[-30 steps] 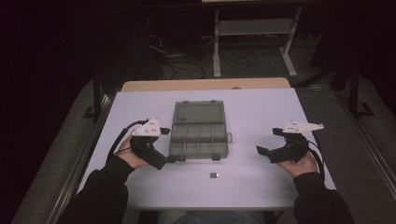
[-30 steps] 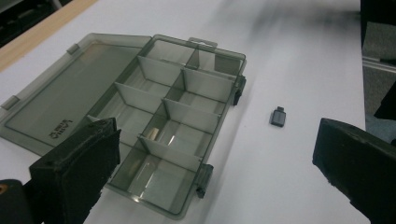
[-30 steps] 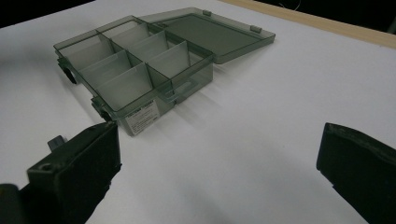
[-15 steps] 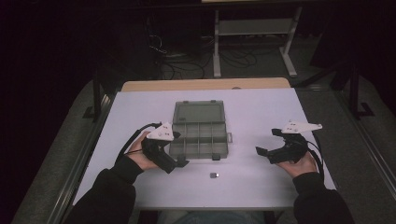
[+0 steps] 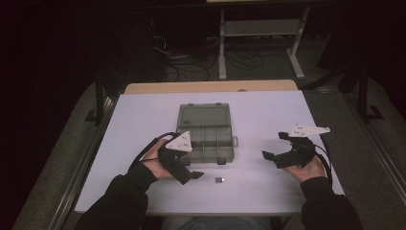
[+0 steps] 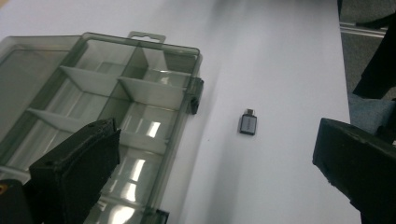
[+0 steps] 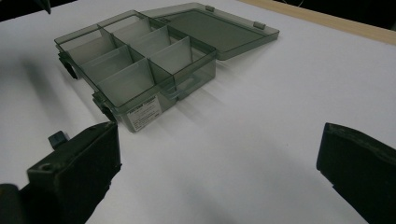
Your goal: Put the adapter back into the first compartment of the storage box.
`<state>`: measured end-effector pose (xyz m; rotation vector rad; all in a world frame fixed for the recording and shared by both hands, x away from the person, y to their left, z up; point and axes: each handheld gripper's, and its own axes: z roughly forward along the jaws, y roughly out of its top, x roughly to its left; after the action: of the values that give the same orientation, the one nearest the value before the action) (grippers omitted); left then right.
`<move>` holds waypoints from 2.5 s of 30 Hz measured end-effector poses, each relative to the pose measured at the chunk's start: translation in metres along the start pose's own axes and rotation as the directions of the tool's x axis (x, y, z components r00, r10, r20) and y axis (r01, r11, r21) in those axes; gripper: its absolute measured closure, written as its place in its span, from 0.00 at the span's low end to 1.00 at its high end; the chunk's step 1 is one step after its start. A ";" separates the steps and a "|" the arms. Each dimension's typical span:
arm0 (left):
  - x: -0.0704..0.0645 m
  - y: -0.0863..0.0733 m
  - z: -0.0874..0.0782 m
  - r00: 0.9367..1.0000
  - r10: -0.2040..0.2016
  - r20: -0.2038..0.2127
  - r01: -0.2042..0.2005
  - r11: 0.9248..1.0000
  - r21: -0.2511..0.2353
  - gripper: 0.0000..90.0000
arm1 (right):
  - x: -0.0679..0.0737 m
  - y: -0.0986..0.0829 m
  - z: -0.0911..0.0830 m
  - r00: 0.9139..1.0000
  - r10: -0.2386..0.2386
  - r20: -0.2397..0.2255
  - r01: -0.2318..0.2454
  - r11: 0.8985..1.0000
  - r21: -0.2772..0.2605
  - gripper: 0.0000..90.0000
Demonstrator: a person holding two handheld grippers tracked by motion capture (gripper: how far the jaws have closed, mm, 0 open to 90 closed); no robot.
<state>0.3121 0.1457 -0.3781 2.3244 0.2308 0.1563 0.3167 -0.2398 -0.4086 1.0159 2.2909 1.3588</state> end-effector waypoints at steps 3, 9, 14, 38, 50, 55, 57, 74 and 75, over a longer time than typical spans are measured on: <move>-0.002 0.002 0.006 1.000 0.011 0.012 -0.011 1.000 0.011 0.01 | 0.000 0.000 -0.001 1.000 0.004 0.000 -0.004 1.000 -0.001 0.00; -0.006 0.003 0.018 0.999 0.025 0.031 -0.026 0.999 0.040 0.00 | -0.001 0.000 -0.002 1.000 0.009 0.000 -0.009 1.000 -0.008 0.00; -0.009 0.003 0.025 0.998 0.037 0.046 -0.040 0.998 0.057 0.02 | -0.002 0.000 -0.002 1.000 0.008 -0.005 -0.008 1.000 -0.005 0.00; -0.013 0.004 0.060 0.993 0.040 0.114 -0.052 0.993 0.109 0.09 | -0.002 0.000 -0.001 1.000 0.013 -0.017 -0.013 1.000 -0.003 0.00; -0.016 0.005 0.073 0.990 0.056 0.128 -0.074 0.987 0.140 0.16 | -0.002 -0.001 -0.001 1.000 0.015 -0.020 -0.015 1.000 0.000 0.00; -0.018 0.005 0.078 0.988 0.055 0.143 -0.077 0.984 0.159 0.19 | -0.002 -0.001 0.000 1.000 0.013 -0.021 -0.013 1.000 0.003 0.00; -0.019 0.005 0.080 0.987 0.056 0.149 -0.080 0.983 0.163 0.22 | -0.002 -0.001 -0.001 1.000 0.014 -0.021 -0.014 1.000 0.003 0.00; -0.020 0.005 0.087 0.983 0.067 0.172 -0.101 0.974 0.201 0.49 | -0.002 -0.001 -0.001 0.999 0.018 -0.028 -0.018 1.000 0.001 0.00; -0.020 0.004 0.088 0.984 0.067 0.168 -0.101 0.974 0.204 0.51 | -0.002 -0.001 -0.001 0.999 0.018 -0.029 -0.018 1.000 0.000 0.00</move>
<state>0.3091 0.0770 -0.4361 2.5459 0.0701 -0.0146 0.3175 -0.2416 -0.4090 1.0260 2.3080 1.3894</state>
